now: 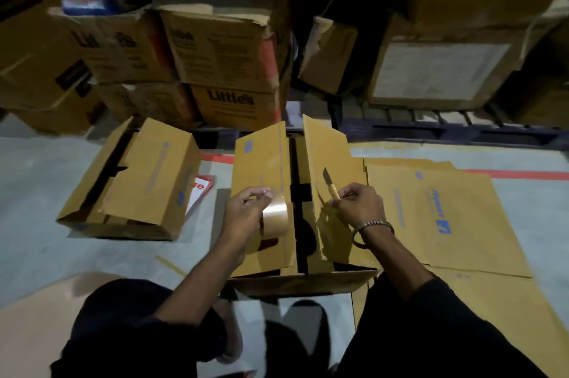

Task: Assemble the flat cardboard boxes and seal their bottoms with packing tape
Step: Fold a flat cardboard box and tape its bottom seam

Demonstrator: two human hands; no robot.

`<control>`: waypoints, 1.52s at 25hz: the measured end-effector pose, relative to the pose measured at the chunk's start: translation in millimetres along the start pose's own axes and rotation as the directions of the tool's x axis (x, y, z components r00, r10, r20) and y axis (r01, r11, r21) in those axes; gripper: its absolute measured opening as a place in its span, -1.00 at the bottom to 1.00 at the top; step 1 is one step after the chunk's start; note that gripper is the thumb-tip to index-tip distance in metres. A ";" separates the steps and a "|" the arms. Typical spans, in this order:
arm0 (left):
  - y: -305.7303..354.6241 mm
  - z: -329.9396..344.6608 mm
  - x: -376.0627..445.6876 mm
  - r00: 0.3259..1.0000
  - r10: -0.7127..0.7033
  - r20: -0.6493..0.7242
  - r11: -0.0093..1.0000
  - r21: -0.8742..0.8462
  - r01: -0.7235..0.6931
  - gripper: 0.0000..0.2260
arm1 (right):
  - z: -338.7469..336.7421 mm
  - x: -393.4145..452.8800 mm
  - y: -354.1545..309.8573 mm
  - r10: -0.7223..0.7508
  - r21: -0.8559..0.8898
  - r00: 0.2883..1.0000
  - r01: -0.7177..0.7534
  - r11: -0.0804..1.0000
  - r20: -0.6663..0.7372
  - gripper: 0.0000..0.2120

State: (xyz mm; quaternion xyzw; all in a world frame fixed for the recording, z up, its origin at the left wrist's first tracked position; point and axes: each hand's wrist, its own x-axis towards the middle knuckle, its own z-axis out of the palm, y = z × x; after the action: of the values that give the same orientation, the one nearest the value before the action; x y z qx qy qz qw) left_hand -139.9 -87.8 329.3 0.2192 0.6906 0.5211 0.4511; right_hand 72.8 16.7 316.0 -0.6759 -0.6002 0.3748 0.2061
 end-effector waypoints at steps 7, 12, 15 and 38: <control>-43.7 15.3 43.5 0.977 -0.214 -0.021 0.974 -0.082 0.212 -0.89 | 50.6 36.3 54.0 0.160 -0.158 0.979 -0.140 0.977 0.125 -0.83; -42.2 22.0 56.2 0.981 -0.175 0.080 0.983 -0.045 0.179 -0.92 | 65.7 66.7 57.3 0.204 -0.188 0.956 -0.166 0.968 0.209 -0.87; -46.6 41.2 50.4 0.973 -0.190 0.130 0.982 0.023 0.189 -0.92 | 70.4 67.6 51.8 0.181 -0.213 0.960 -0.134 0.968 0.215 -0.88; -47.7 48.6 64.0 0.910 -0.310 0.276 0.944 -0.028 0.330 -0.70 | 54.6 70.5 -0.9 -0.029 0.185 0.789 -0.107 0.977 0.613 -0.80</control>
State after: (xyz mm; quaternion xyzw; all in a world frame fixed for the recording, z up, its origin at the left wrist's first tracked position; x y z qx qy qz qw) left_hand -122.4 -30.1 257.8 0.1547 0.6301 0.4310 0.6271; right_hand 30.8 75.7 263.7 -0.5046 -0.5773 0.6388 0.0630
